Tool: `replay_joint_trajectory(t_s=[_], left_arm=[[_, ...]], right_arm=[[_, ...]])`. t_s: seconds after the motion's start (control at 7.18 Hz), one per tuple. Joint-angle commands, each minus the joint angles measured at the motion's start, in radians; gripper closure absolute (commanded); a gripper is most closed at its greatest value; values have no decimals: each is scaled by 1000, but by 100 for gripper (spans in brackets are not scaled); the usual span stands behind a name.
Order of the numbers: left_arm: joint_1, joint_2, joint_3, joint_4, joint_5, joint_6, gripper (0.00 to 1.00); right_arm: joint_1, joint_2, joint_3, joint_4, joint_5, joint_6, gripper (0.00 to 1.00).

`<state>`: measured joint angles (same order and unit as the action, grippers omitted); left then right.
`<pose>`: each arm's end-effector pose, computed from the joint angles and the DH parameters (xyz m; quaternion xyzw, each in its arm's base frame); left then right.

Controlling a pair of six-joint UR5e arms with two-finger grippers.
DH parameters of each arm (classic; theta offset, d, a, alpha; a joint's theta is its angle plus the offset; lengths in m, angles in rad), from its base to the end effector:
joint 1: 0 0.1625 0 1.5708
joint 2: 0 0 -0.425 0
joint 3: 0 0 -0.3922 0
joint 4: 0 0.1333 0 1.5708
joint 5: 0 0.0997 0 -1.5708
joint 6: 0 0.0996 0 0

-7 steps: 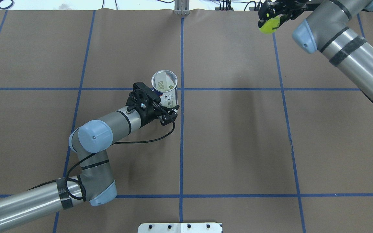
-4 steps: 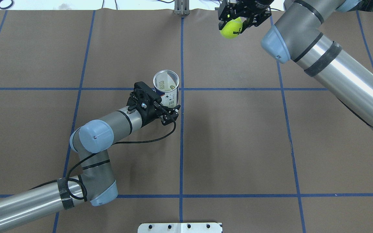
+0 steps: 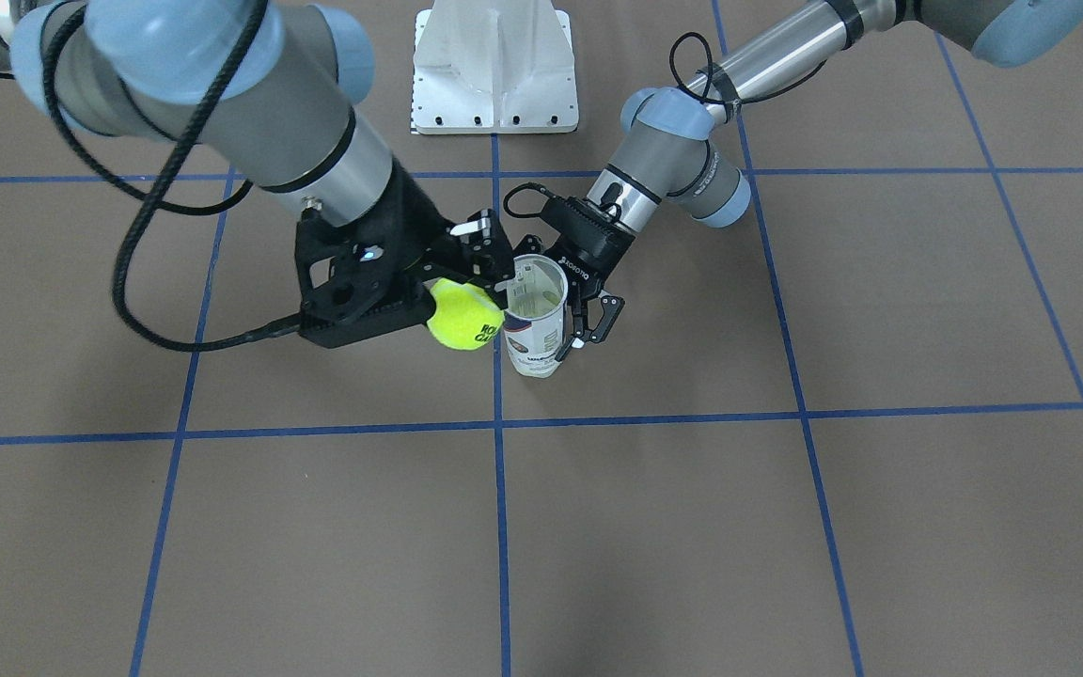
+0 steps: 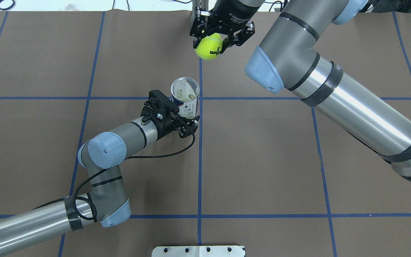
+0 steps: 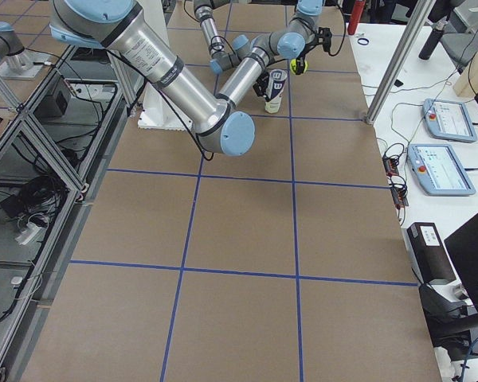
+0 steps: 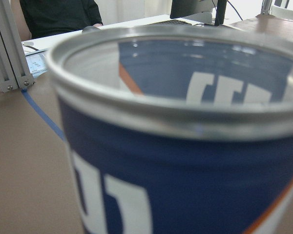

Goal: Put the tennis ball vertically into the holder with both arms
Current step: 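Lift and carry the ball with the right gripper over the can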

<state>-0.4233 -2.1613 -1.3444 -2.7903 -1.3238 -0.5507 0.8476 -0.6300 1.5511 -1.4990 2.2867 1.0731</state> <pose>0.5720 -0.4306 0.2749 0.5315 0.4730 0.1212 0.6922 -0.4110 -0.5683 0.0581 0.0370 -0.5409 -0.0210 0.8400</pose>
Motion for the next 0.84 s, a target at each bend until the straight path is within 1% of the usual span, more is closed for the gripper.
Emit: replay_joint_trajectory(t_s=[0.0,0.28,0.56,0.7], left_arm=[[0,0,2,0,0,2,1],[0,3,2,0,0,2,1],[0,3,2,0,0,2,1],[0,3,2,0,0,2,1]], right_arm=[[-80,32,12,-64,-42,5,100],[-116,27,6,-76,-94,4,100],[-121,23,1,-81,-96,4,100],[-128,24,-2,-81,-98,5,94]])
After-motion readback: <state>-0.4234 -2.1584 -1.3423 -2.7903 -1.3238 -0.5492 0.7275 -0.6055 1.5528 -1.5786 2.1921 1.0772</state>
